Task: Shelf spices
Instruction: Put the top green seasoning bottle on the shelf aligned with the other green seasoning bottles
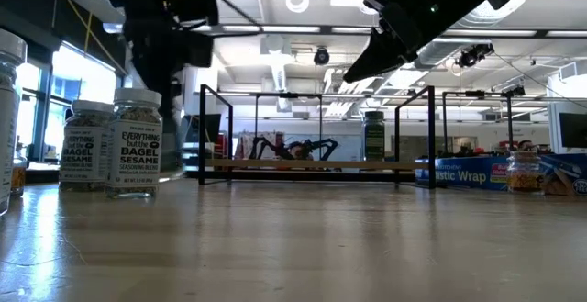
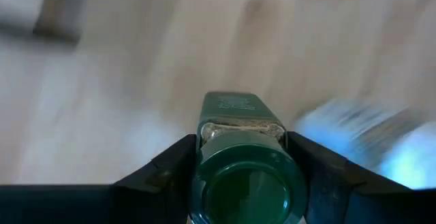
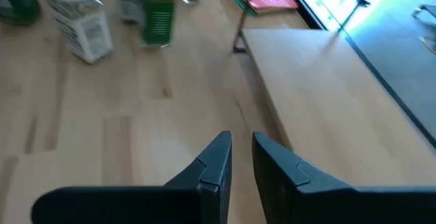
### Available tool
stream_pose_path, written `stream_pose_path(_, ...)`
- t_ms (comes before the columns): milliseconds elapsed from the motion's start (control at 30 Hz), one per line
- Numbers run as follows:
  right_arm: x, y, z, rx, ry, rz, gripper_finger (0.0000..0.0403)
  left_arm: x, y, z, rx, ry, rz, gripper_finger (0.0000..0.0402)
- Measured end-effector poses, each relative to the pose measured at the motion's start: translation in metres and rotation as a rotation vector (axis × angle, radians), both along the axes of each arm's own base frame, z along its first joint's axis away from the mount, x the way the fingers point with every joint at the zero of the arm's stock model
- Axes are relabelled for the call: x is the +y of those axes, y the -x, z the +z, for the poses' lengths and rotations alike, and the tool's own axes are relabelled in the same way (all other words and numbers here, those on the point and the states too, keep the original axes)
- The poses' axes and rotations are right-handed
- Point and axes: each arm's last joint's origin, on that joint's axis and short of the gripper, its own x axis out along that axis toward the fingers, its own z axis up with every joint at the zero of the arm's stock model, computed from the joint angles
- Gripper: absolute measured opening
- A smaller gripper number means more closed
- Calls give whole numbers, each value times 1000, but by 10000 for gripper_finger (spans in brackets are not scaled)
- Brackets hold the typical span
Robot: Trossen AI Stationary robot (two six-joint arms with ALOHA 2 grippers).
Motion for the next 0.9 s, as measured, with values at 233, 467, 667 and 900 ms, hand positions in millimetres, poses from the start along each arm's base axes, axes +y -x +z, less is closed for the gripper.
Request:
stream_pose_path(233,-1,12,11,1,2,-27,52,-13,-50,-21,-218,60,-120,190)
stream_pose_path(467,-1,14,10,13,-25,-42,52,-20,-109,-24,-255,12,-222,196)
stream_pose_path(667,-1,18,5,59,-69,-77,52,-24,-139,-3,-322,-59,-347,277)
stream_pose_path(900,5,24,-1,122,-125,-97,52,-22,-137,24,-337,-95,-324,301)
